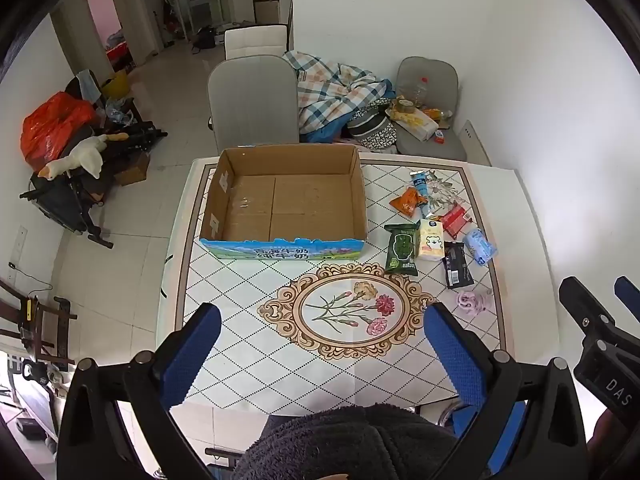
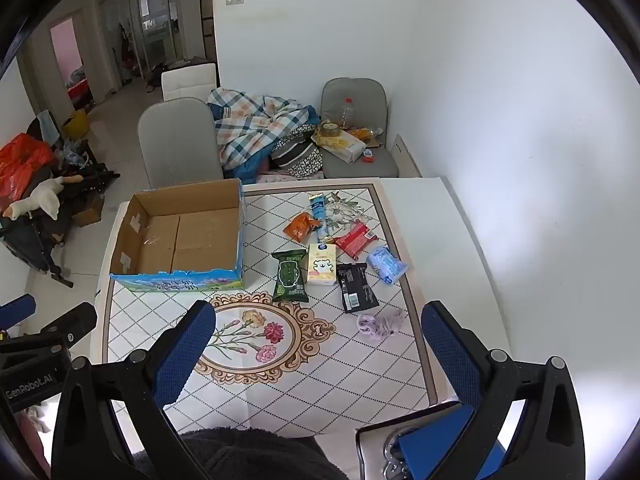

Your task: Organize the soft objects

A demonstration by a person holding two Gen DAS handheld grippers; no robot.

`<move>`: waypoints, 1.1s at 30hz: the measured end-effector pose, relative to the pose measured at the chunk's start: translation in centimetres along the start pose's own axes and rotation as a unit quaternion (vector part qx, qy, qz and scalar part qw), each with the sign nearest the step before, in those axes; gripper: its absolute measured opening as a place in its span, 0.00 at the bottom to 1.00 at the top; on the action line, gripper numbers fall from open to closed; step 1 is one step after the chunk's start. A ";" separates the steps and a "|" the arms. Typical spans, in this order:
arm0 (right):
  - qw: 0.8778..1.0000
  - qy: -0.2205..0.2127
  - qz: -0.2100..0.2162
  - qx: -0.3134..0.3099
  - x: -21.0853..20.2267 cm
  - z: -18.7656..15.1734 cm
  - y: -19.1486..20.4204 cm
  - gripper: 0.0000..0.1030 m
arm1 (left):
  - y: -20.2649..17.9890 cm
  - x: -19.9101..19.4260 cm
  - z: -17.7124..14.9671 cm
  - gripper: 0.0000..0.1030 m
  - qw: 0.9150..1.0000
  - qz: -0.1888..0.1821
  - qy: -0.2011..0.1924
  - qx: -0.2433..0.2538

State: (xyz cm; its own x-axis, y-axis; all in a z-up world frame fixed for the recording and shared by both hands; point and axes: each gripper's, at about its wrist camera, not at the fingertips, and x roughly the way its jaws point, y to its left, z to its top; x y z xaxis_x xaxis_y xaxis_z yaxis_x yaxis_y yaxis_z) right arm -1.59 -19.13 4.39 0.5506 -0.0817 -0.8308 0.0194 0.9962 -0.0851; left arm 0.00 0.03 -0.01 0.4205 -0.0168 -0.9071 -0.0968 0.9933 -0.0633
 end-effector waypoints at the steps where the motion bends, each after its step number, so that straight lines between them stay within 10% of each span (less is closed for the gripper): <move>1: 1.000 0.000 -0.001 -0.001 0.0 -0.1 0.1 1.00 | 0.0 0.0 0.0 1.00 1.000 0.001 0.000 0.001; 33: 1.000 -0.026 0.005 -0.004 -1.3 -0.4 0.0 1.00 | -0.2 -1.7 -0.5 1.00 0.999 0.017 -0.030 0.004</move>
State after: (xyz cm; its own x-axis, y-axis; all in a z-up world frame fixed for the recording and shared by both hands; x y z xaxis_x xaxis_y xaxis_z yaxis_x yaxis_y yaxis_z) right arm -2.59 -19.00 5.24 0.5934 -0.0693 -0.8019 0.0074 0.9967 -0.0807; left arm -1.15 -0.23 1.37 0.4701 0.0241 -0.8823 -0.1048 0.9941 -0.0286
